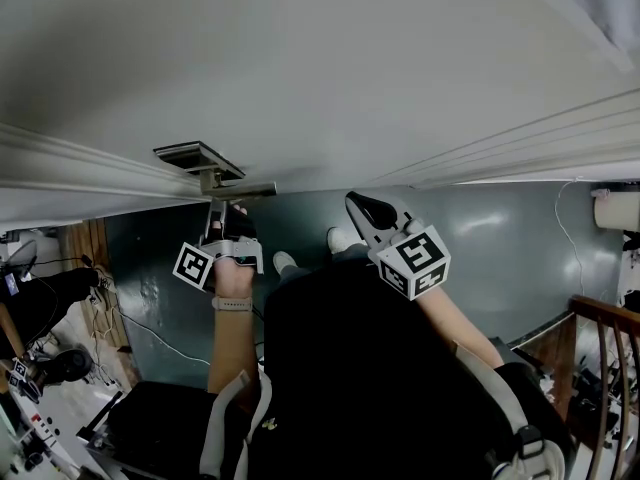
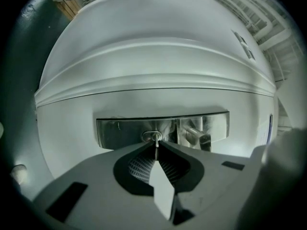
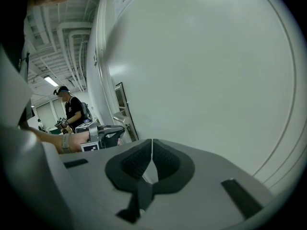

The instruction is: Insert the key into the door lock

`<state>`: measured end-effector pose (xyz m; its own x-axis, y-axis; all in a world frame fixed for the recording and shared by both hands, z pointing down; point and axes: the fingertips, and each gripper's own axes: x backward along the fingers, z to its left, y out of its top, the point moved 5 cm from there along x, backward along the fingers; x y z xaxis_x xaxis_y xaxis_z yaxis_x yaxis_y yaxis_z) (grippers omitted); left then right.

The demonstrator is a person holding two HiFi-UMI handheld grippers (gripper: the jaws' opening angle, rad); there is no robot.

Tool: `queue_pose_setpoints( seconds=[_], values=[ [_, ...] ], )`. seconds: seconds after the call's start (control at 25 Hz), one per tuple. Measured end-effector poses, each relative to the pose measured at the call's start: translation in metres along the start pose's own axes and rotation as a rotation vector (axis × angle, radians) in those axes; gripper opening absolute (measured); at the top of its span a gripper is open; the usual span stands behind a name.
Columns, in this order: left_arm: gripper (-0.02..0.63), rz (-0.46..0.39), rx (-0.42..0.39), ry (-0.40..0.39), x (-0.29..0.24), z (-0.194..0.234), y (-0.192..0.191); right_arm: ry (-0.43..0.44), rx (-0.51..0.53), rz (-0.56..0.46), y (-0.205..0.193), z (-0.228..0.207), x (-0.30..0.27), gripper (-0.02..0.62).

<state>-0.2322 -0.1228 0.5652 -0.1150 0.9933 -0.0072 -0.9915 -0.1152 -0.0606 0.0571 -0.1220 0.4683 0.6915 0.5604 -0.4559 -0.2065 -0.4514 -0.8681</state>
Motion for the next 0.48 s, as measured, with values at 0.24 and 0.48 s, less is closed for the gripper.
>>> queue_pose_setpoints(
  seconds=[0.24,0.48],
  values=[
    [0.026,0.017,-0.005,-0.005,-0.0017,0.0011,0.001,0.001,-0.001,-0.001,0.0009,0.0014,-0.0011,0.017],
    [0.026,0.037,-0.006,-0.003,0.0002,0.0019,0.0016,0.018,0.001,-0.002,0.002,0.0049,-0.0028,0.017]
  ],
)
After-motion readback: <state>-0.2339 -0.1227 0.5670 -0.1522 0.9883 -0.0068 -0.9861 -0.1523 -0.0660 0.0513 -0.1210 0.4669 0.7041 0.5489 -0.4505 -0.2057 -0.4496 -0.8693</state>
